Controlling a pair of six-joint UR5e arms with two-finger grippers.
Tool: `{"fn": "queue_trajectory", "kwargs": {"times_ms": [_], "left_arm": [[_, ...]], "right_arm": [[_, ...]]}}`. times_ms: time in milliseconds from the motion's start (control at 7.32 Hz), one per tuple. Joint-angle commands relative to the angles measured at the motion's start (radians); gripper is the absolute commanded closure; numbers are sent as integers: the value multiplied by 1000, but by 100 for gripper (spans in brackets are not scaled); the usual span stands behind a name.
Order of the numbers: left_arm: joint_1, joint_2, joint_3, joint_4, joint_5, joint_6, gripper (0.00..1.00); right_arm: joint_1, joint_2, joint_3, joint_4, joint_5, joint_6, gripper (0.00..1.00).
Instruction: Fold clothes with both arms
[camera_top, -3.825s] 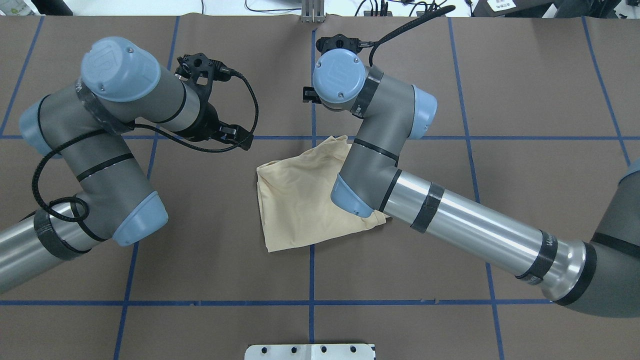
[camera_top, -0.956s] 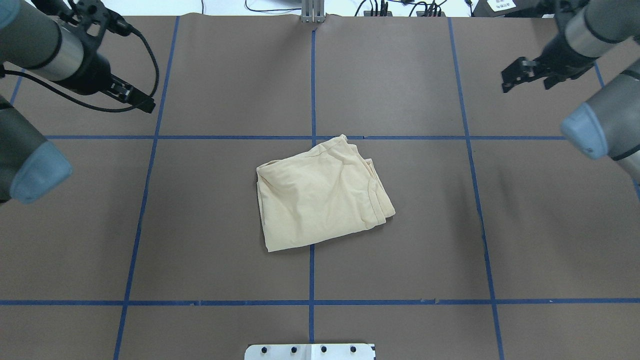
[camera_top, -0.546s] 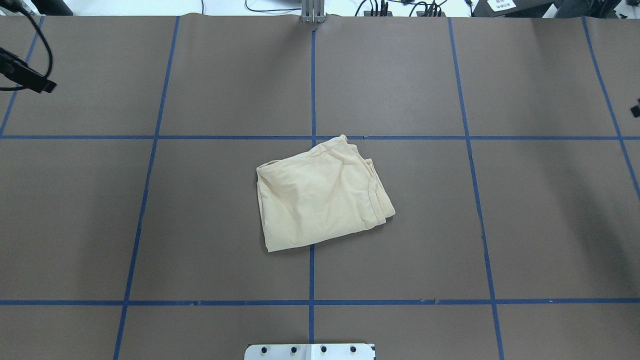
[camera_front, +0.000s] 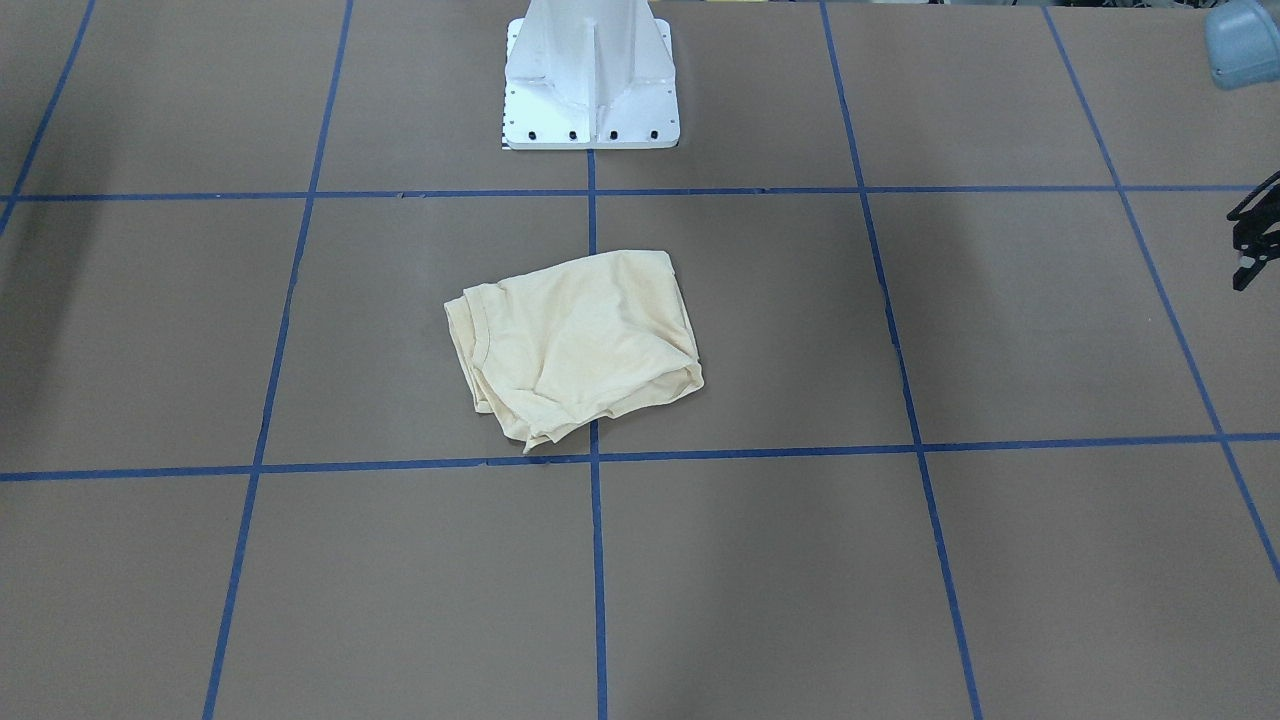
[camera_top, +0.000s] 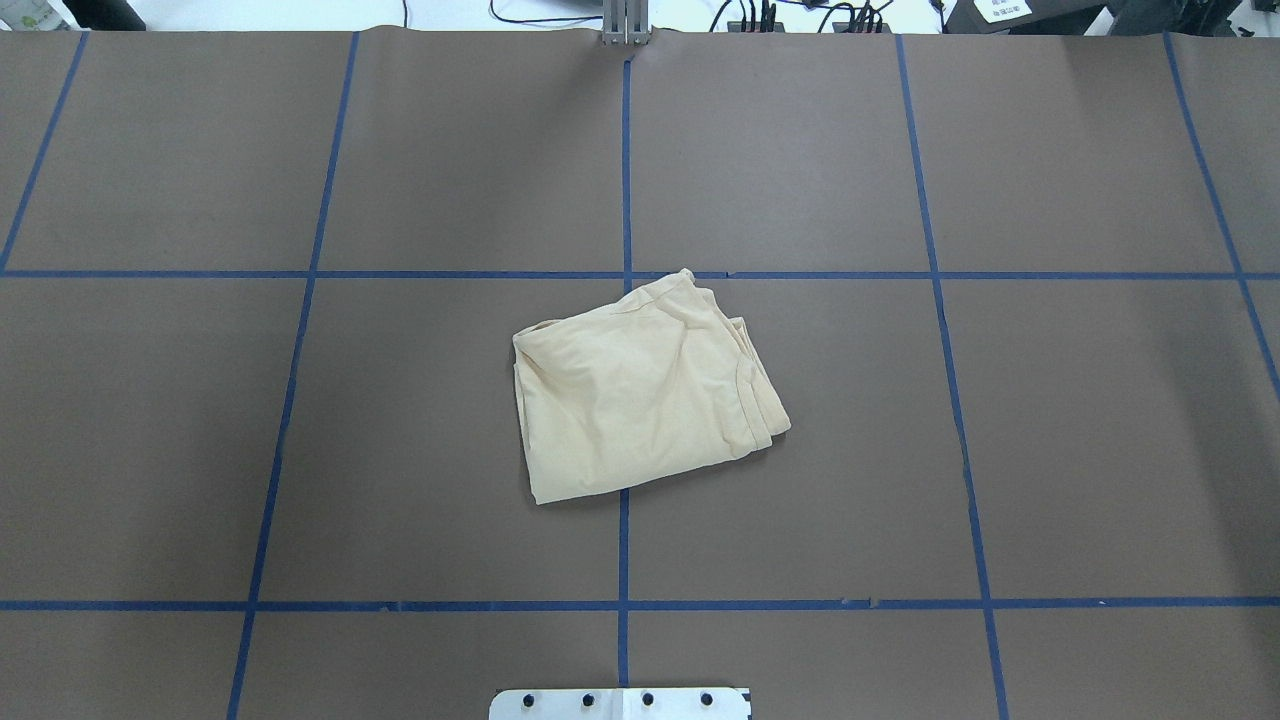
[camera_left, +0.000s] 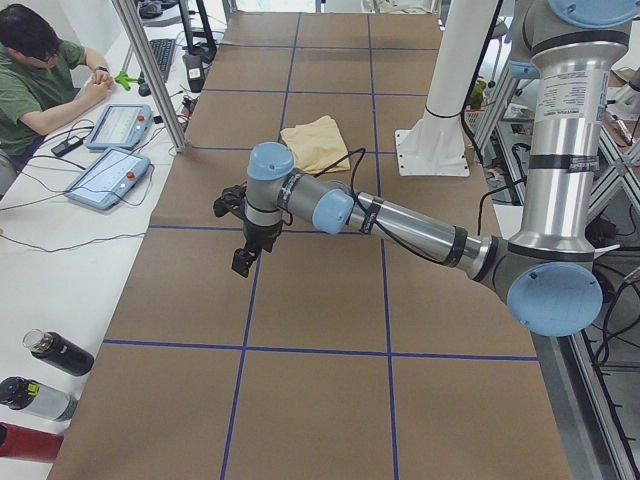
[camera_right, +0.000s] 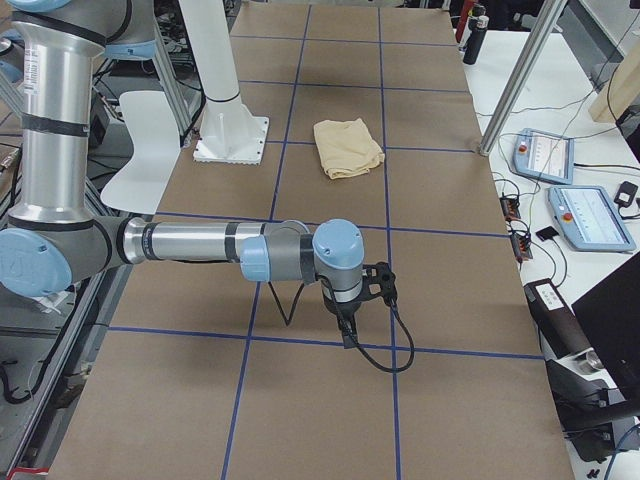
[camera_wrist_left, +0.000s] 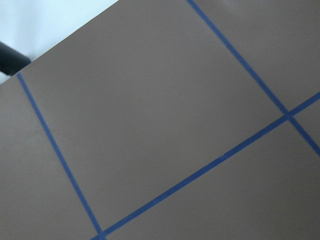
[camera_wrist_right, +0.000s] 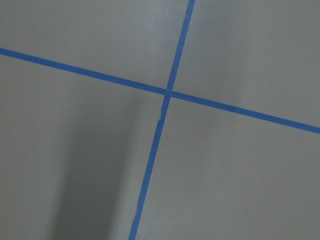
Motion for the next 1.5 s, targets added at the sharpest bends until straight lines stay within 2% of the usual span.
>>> {"fn": "queue_trajectory", "kwargs": {"times_ms": [0,273,410,546,683,820,956,1093,1366], "left_arm": [[-44,56,-6,10,-38,3,0],[-106,75,26,4,-105,9,0],[-113,152,11,-5,-184,9,0],[-133,160,17,16,-263,-3,0],[-134,157,28,16,-254,-5,0],[-140,163,33,17,-162,-4,0],[-146,189,13,27,-7,1,0],[-148,230,-16,30,-35,-4,0],[-143,238,-15,27,-76,-4,0]], "right_arm": [[4,2,98,-161,-11,47,0],[-32,0,94,-111,-11,125,0],[-52,0,94,-109,-9,148,0],[-59,0,94,-109,-8,150,0],[-59,0,94,-101,-8,152,0],[-59,0,94,-101,-8,152,0],[-59,0,94,-101,-6,152,0],[-59,0,92,-103,-6,150,0],[-59,-1,94,-101,-5,150,0]]}}
